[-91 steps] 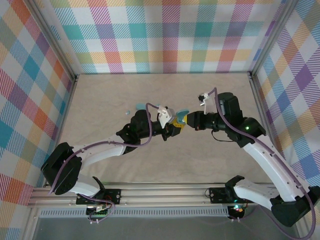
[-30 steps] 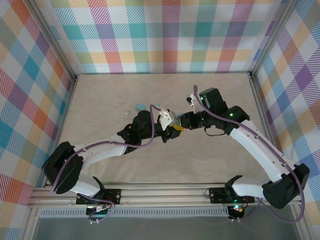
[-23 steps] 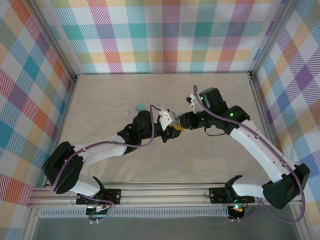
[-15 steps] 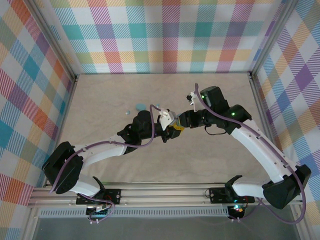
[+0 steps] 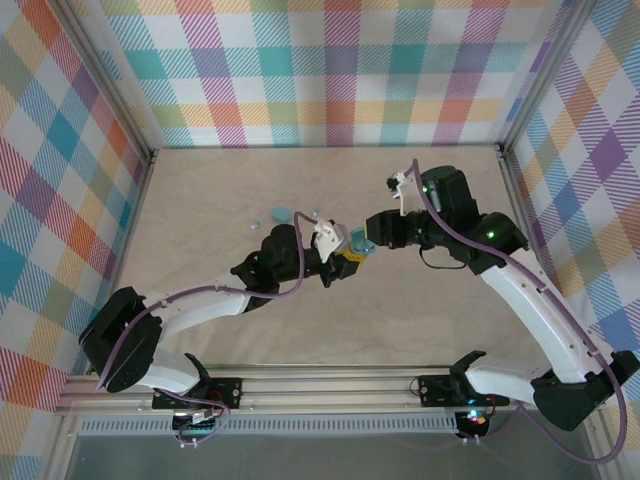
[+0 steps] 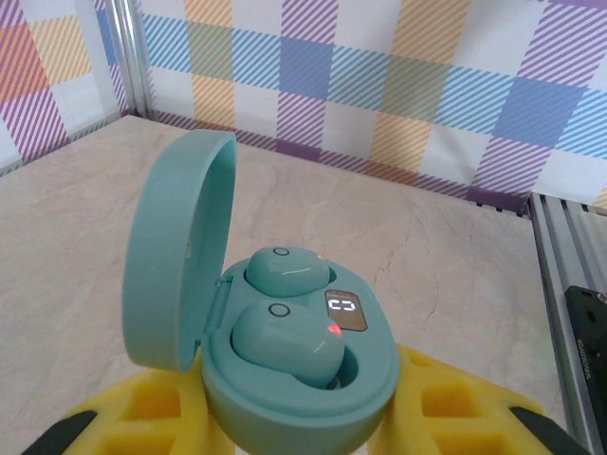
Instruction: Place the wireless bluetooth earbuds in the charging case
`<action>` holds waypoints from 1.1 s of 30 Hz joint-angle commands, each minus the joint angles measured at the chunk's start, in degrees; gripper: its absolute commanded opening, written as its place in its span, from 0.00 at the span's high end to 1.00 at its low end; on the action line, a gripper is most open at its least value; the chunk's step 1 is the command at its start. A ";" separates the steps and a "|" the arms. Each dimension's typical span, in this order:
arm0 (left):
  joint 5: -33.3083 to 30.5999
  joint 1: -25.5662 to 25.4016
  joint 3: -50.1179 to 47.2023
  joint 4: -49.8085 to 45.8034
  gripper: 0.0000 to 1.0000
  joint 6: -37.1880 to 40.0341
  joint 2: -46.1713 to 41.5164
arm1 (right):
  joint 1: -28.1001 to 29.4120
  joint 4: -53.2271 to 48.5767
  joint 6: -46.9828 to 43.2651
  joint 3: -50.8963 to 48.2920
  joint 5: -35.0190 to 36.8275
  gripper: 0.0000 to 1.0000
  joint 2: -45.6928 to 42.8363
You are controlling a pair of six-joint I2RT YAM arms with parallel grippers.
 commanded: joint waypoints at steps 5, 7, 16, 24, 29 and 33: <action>-1.67 -0.66 -2.76 1.50 0.94 -2.83 -4.84 | -1.03 1.64 -0.30 2.83 -1.98 0.66 4.12; -1.77 -0.68 -3.45 1.65 0.94 -4.20 -5.33 | -1.70 2.39 -0.35 3.35 -3.21 0.66 5.46; -2.40 -0.69 -8.08 5.87 0.94 -8.89 -6.79 | -4.04 5.27 0.52 2.48 -7.56 0.65 10.32; -3.96 -0.70 -9.33 5.40 0.94 -9.68 -7.54 | -4.10 5.30 -0.60 4.75 -12.39 0.68 16.62; -5.90 -0.53 -9.44 5.71 0.94 -7.87 -7.51 | -4.16 4.64 -2.03 4.63 -13.25 0.68 16.87; -5.07 -0.53 -7.74 4.31 0.94 -6.63 -6.63 | -4.14 3.31 -2.62 4.04 -13.65 0.68 16.85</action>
